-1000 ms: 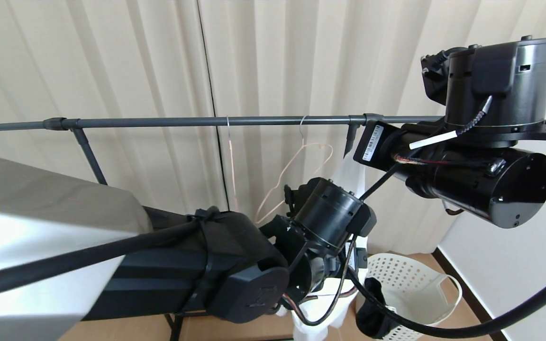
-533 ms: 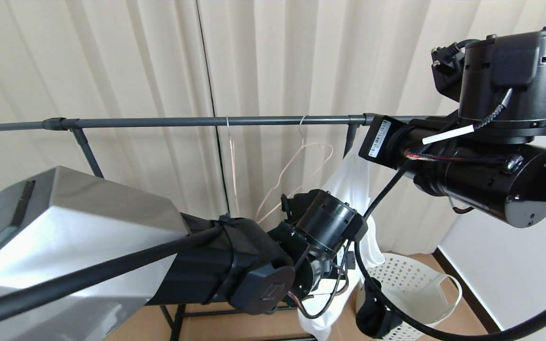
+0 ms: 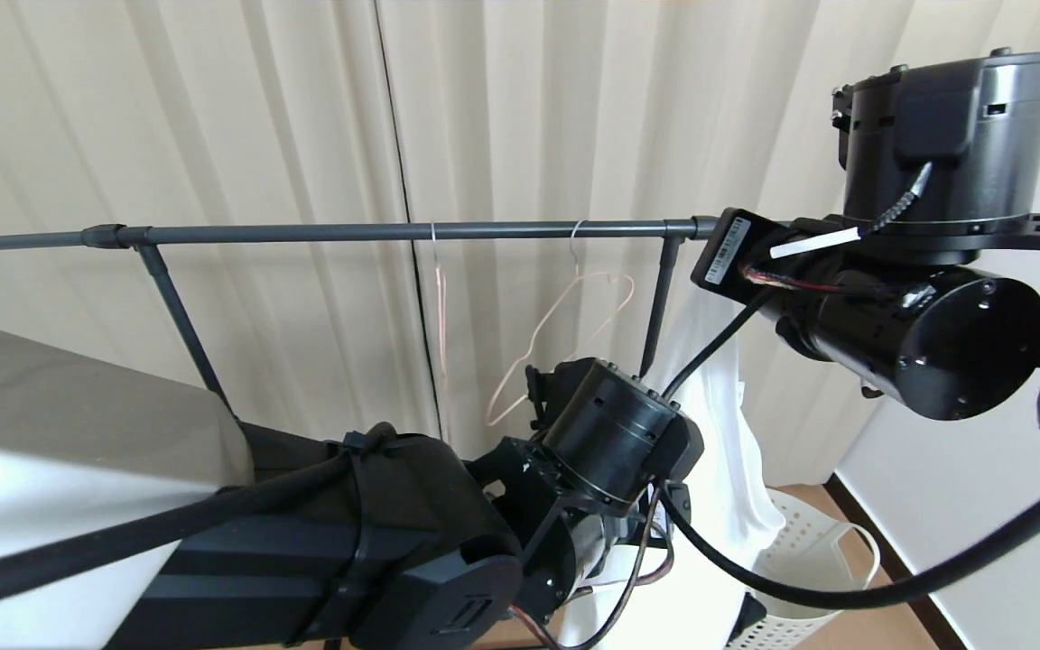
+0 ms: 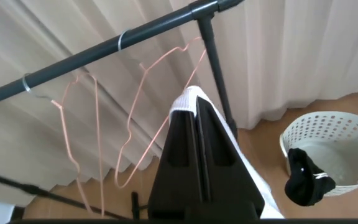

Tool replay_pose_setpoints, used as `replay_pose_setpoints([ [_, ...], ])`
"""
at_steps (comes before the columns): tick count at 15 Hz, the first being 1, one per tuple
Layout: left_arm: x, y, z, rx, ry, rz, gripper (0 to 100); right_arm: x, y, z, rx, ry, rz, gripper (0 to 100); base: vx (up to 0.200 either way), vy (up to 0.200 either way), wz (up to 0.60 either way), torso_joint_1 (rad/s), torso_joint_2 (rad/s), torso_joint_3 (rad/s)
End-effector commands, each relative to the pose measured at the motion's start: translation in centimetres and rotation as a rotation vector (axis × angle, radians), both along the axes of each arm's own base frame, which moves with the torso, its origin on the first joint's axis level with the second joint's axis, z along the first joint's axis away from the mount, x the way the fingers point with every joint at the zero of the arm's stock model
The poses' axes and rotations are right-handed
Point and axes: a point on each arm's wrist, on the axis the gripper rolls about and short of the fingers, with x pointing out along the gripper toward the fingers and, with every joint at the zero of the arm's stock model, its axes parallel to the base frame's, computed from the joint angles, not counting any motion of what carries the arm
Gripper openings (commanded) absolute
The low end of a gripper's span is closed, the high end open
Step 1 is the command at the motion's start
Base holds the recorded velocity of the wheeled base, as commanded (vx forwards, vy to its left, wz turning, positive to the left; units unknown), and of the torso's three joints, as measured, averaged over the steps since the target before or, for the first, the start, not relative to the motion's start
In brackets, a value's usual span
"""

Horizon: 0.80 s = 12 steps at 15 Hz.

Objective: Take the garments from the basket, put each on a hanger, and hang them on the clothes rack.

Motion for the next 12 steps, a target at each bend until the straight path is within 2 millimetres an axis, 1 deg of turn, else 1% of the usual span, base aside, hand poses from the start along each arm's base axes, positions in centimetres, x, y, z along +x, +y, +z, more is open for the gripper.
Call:
replay_pose_setpoints([
  [1,-0.5,0.0,0.9,-0.026,-0.019,-0.011,100,0.8,0.8,-0.8,-0.023,0.014,-0.019,0,0.000,0.000,0.00,0.000,0.00,0.000],
  [5,-0.7,-0.7,0.8,-0.044,-0.041,-0.032,100,0.9,0.8,-0.9,-0.023,0.015,-0.021,0,0.000,0.000,0.00,0.000,0.00,0.000],
  [8,-0.3,-1.3,0.1,-0.044,-0.048,-0.026,100,0.8,0.9,-1.0,-0.023,0.015,-0.019,0,0.000,0.000,0.00,0.000,0.00,0.000],
  [10,0.2,-2.0,-0.5,-0.031,-0.073,0.011,100,0.7,1.0,-0.9,-0.020,0.014,-0.017,0,0.000,0.000,0.00,0.000,0.00,0.000],
  [12,0.5,-2.3,-0.5,-0.036,-0.084,0.023,100,0.5,1.3,-0.9,-0.020,0.014,-0.003,0,0.000,0.000,0.00,0.000,0.00,0.000],
])
